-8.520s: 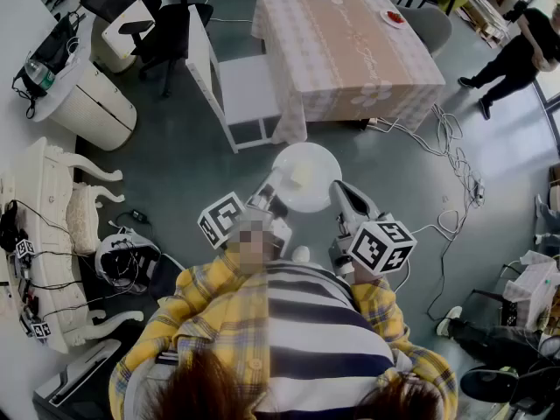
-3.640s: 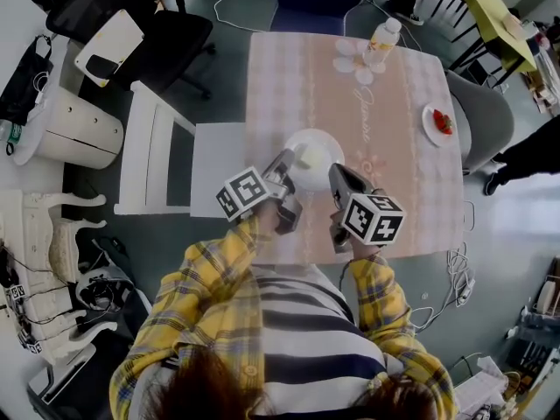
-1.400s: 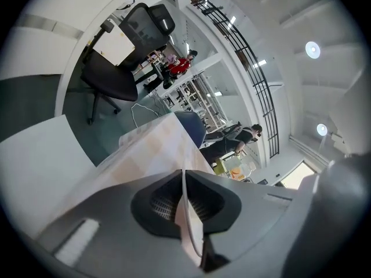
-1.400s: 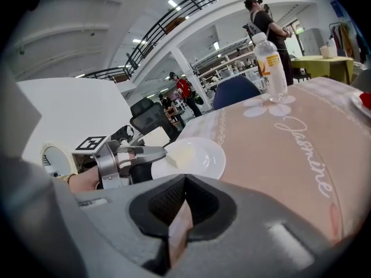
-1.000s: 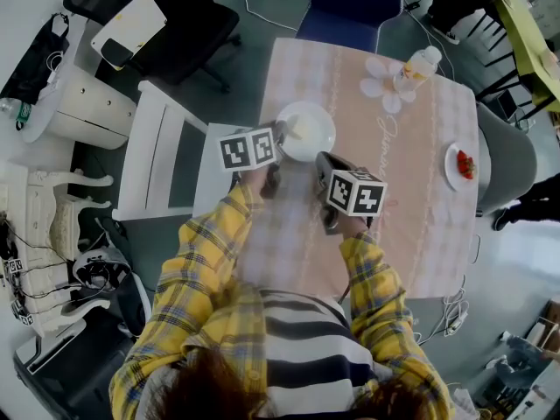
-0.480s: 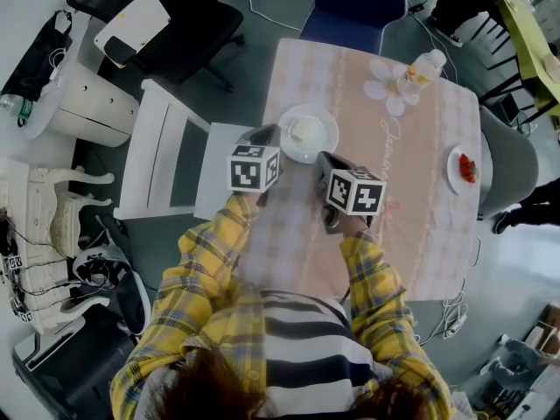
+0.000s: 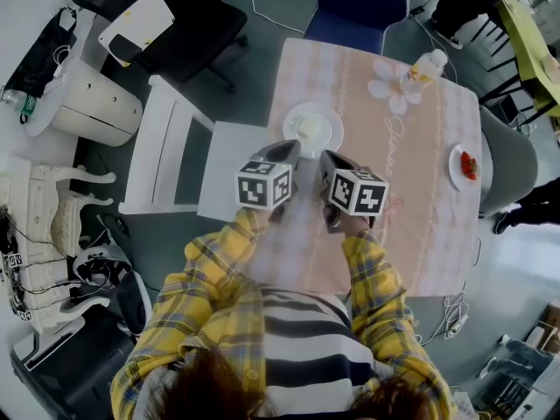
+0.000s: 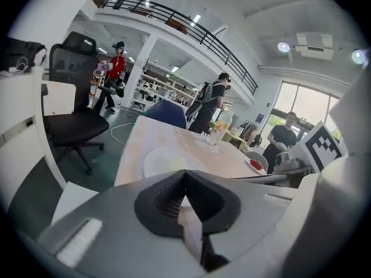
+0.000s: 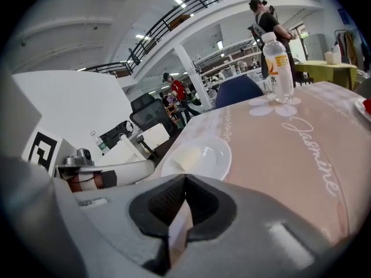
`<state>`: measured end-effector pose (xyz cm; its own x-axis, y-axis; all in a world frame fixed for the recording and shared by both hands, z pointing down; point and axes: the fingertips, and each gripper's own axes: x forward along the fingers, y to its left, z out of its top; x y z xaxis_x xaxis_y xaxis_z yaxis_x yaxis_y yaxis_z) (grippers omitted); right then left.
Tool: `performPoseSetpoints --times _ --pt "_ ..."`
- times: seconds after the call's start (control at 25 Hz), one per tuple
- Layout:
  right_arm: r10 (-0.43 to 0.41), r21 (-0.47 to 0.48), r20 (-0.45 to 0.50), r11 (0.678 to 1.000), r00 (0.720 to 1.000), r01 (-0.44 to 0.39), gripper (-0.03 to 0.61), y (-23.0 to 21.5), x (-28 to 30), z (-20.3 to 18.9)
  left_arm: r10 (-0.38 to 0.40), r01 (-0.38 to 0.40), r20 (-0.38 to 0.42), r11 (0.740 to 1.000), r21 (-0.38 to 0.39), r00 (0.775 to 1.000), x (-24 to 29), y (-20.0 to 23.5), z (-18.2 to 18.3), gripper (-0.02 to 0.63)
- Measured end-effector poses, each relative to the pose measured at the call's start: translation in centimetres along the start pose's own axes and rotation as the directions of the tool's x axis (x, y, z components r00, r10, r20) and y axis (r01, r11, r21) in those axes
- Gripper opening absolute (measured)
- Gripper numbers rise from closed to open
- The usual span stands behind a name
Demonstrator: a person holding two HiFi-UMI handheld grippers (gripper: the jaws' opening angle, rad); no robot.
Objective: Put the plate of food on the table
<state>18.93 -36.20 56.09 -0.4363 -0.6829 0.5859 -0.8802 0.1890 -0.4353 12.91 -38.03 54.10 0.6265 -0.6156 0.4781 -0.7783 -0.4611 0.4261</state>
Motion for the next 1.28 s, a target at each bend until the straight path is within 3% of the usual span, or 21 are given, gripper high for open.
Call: performPoseSetpoints --times 1.28 --pt "-0.111 0.010 0.138 0.994 0.984 0.111 -0.002 9.4 -6.4 -5.8 -0.164 0.165 -0.020 0.985 0.060 0.986 -12.2 -2.1 -4.9 0.003"
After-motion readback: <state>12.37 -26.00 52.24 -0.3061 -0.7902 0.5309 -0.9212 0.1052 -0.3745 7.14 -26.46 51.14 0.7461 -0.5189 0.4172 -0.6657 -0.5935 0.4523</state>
